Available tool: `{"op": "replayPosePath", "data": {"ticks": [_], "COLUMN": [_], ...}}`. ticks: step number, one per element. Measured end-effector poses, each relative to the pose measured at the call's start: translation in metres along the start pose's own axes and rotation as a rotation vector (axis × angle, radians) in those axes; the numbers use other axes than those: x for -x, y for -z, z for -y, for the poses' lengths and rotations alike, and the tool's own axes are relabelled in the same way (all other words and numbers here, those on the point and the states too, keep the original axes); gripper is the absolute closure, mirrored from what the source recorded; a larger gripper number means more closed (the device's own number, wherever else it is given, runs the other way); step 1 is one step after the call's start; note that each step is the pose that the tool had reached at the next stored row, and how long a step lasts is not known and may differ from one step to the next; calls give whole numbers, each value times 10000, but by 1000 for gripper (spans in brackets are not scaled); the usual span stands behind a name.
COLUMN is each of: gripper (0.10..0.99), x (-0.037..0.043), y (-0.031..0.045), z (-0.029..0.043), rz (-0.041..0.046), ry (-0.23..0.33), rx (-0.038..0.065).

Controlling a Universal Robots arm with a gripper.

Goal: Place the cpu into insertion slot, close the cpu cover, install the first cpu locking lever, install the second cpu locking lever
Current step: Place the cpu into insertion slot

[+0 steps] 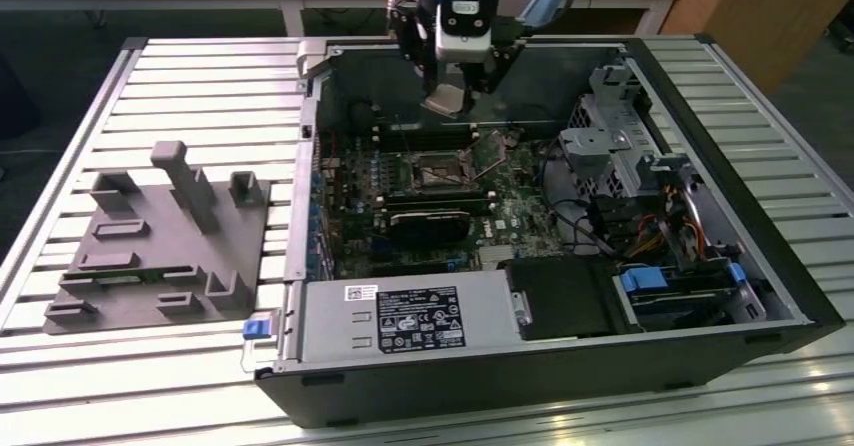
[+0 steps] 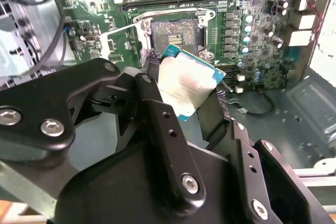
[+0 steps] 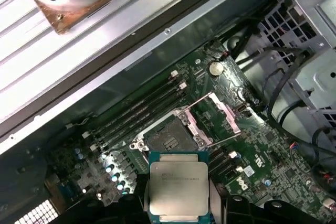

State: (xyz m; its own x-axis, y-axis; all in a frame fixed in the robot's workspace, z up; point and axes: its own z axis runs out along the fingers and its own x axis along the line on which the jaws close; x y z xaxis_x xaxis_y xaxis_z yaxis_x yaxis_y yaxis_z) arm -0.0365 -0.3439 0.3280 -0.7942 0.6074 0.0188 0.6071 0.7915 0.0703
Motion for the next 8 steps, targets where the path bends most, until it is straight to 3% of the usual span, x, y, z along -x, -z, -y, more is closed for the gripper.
{"op": "replayPosePath", "data": {"ticks": [8], "gripper": [545], "x": [1], "y": [-27], "z": [2], "rz": [83], "ry": [-1172], "rx": [21]}}
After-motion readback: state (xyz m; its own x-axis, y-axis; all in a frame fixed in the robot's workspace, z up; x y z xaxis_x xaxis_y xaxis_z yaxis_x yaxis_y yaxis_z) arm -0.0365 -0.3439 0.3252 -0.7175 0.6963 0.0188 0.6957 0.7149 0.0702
